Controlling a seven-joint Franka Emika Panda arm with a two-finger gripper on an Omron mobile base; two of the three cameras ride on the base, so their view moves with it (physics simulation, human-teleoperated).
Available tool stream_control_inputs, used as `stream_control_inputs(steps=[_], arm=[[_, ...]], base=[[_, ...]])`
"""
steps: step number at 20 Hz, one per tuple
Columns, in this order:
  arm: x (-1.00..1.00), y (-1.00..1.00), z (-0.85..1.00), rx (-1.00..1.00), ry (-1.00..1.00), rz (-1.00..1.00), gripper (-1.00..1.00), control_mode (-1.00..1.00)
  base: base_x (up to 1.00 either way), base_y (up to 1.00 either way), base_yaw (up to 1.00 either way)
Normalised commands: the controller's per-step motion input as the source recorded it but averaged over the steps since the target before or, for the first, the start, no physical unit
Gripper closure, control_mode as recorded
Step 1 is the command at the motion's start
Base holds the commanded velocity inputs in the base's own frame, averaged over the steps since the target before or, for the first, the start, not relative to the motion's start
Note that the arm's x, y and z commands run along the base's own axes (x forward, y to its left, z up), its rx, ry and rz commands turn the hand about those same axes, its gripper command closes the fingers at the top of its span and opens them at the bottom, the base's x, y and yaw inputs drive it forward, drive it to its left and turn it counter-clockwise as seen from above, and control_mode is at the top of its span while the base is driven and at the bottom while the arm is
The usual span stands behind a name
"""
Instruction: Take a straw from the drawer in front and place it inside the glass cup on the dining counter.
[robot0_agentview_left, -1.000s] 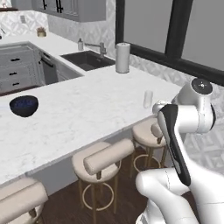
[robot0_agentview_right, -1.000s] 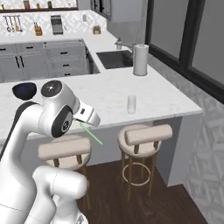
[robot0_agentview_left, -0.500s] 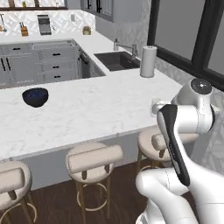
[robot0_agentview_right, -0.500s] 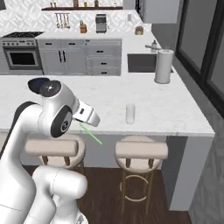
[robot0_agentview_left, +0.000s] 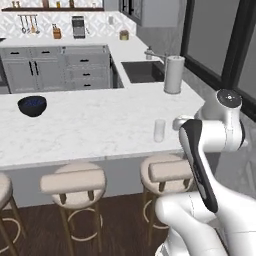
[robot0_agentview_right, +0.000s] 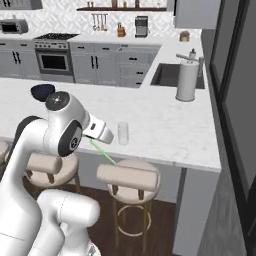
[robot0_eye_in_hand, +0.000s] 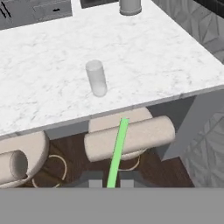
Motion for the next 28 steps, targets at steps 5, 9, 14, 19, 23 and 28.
stream_control_inputs(steps=[5, 9, 14, 19, 23, 28], arm=[[0.0, 0.0, 0.0, 0.0, 0.0, 0.0, 1.0, 1.0], [0.0, 0.0, 0.0, 0.0, 0.0, 0.0, 1.0, 1.0], [-0.04, 0.0, 0.51, 0.15, 0.0, 0.0, 1.0, -1.0], [-0.33, 0.0, 0.87, 0.32, -0.03, 0.04, 1.0, -1.0], [0.0, 0.09, 0.35, 0.41, 0.0, 0.04, 1.0, -1.0], [0.04, 0.41, 0.01, 0.4, 0.01, 0.0, 1.0, -1.0]], base=[[0.9, -0.24, 0.05], [1.0, 0.0, 0.0], [0.25, 0.0, 0.0], [0.0, 0.0, 0.0], [0.0, 0.0, 0.0], [0.0, 0.0, 0.0]])
